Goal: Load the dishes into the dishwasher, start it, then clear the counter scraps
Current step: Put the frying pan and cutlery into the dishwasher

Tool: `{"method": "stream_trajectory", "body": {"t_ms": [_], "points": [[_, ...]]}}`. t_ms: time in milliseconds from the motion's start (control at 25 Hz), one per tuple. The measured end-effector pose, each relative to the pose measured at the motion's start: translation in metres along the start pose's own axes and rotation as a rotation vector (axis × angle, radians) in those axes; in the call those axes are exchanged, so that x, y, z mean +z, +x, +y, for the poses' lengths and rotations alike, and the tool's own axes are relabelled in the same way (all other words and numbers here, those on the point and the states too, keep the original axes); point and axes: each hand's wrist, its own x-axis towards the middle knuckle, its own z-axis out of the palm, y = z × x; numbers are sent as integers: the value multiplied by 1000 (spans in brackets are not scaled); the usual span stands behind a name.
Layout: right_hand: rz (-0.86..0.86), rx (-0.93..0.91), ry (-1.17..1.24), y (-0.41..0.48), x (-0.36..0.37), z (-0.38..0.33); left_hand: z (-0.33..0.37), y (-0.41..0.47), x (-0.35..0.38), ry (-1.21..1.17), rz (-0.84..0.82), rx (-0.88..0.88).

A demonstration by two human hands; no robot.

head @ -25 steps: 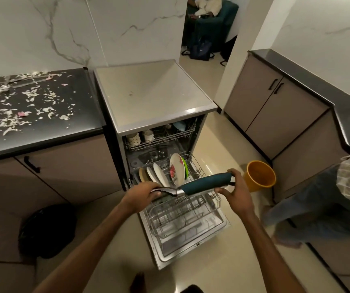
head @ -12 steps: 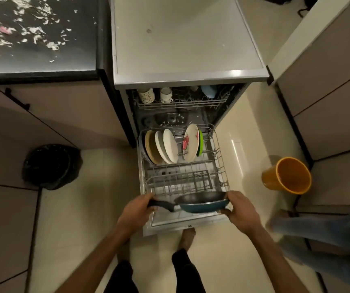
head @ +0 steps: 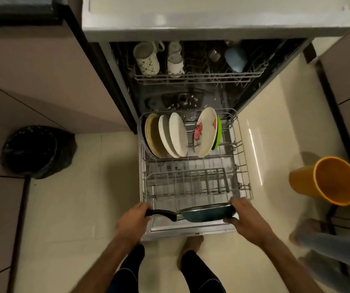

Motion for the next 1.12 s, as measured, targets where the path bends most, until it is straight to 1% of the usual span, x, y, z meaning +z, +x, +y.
{"method": "stream_trajectory", "body": {"t_ms": [160, 320, 400, 560, 640, 720, 800, 880, 920, 1000, 1120], "points": [[-33, -22, -72, 50, 21, 12, -19, 43, 39, -3, -36, -44], [-63, -39, -102, 70, 44, 22, -38, 58, 62, 22, -78, -69], [-62, -40, -98, 75, 52, 23, -45, 61, 65, 48, -75, -63], [-72, -31, -65, 81, 52, 20, -53, 72, 61, 27, -87, -64], [-70, -42, -27, 82, 44, 16, -52, 79, 59, 43, -102, -73], [-28, -63, 3, 79, 28, 7, -46, 80, 58, 48, -130, -77], [23, -143, -42, 74, 7, -5, -34, 81, 58, 77, -183, -18], [46, -265, -233, 75, -15, -20, -15, 80, 58, 74, -246, 95], [30, -308, -334, 76, -25, -31, -3, 78, 57, 11, -248, 152], [-67, -338, -518, 81, -38, -56, 27, 72, 53, -211, -201, 257], [-147, -413, -756, 90, -39, -92, 72, 66, 45, -619, -137, 312]]}}
